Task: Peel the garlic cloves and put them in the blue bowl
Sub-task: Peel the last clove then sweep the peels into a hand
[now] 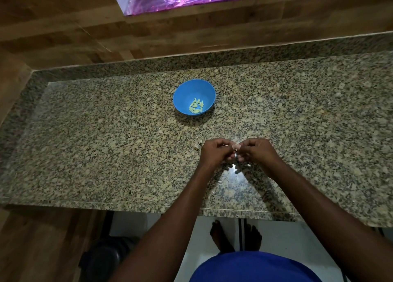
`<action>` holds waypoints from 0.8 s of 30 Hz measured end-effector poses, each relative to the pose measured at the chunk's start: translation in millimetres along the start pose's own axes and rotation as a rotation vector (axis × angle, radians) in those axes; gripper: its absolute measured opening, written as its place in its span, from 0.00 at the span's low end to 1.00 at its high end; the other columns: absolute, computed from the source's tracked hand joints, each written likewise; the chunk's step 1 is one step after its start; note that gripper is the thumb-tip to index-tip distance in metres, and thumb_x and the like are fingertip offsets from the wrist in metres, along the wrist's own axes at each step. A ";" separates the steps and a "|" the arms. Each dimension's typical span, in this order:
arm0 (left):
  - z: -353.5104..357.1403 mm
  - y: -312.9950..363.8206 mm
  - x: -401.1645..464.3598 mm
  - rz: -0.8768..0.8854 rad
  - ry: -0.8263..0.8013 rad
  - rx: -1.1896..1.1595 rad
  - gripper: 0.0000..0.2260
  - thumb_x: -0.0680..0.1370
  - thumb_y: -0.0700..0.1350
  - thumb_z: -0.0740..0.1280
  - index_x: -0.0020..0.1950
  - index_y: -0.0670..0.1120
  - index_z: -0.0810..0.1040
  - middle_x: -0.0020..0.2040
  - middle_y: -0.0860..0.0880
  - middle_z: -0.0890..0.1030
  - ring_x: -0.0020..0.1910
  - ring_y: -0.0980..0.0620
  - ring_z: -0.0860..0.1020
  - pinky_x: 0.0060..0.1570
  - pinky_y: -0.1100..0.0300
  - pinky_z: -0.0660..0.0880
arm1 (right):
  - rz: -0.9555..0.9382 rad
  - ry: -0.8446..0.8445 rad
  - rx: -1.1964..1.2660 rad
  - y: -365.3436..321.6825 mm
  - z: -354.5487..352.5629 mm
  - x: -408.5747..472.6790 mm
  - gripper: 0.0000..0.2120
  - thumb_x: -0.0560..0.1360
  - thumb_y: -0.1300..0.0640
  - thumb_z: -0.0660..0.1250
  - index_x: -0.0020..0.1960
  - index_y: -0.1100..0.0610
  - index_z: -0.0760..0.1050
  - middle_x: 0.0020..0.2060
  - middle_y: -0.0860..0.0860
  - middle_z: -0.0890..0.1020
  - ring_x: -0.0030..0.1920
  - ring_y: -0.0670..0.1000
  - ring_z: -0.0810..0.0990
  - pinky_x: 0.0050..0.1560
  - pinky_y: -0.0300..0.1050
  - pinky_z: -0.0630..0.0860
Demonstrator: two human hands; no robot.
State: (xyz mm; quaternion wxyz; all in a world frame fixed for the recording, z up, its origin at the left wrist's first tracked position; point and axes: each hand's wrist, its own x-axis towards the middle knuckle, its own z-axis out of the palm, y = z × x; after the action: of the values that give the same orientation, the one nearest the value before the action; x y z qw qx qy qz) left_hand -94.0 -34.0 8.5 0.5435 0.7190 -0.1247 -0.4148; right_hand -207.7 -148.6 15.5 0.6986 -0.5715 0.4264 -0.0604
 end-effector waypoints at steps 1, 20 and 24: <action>0.2 -2.1 1.9 0.001 0.007 0.005 0.08 0.74 0.41 0.77 0.51 0.39 0.84 0.40 0.38 0.85 0.34 0.49 0.81 0.32 0.62 0.79 | 0.008 -0.006 0.010 1.2 0.4 1.6 0.08 0.73 0.62 0.76 0.44 0.67 0.80 0.36 0.62 0.84 0.32 0.53 0.83 0.39 0.47 0.82; 0.8 -12.9 47.9 0.143 0.292 0.458 0.05 0.73 0.38 0.72 0.43 0.47 0.86 0.35 0.54 0.83 0.34 0.58 0.79 0.33 0.69 0.71 | 0.025 0.179 -0.273 18.5 3.5 21.2 0.04 0.69 0.70 0.67 0.36 0.68 0.79 0.29 0.60 0.83 0.32 0.61 0.84 0.32 0.49 0.82; -1.7 -19.2 46.2 0.153 0.340 0.450 0.07 0.74 0.38 0.73 0.49 0.46 0.87 0.40 0.52 0.85 0.38 0.57 0.81 0.40 0.67 0.77 | 0.035 0.193 -0.217 23.4 1.7 20.4 0.04 0.69 0.73 0.66 0.38 0.68 0.78 0.29 0.62 0.82 0.28 0.59 0.82 0.32 0.55 0.84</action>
State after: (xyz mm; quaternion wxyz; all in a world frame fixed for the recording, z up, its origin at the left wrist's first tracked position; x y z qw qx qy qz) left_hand -69.1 -54.7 -29.7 0.4130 0.8693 -0.1746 -0.2080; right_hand -203.2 -151.1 -15.2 0.5895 -0.6276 0.5054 -0.0565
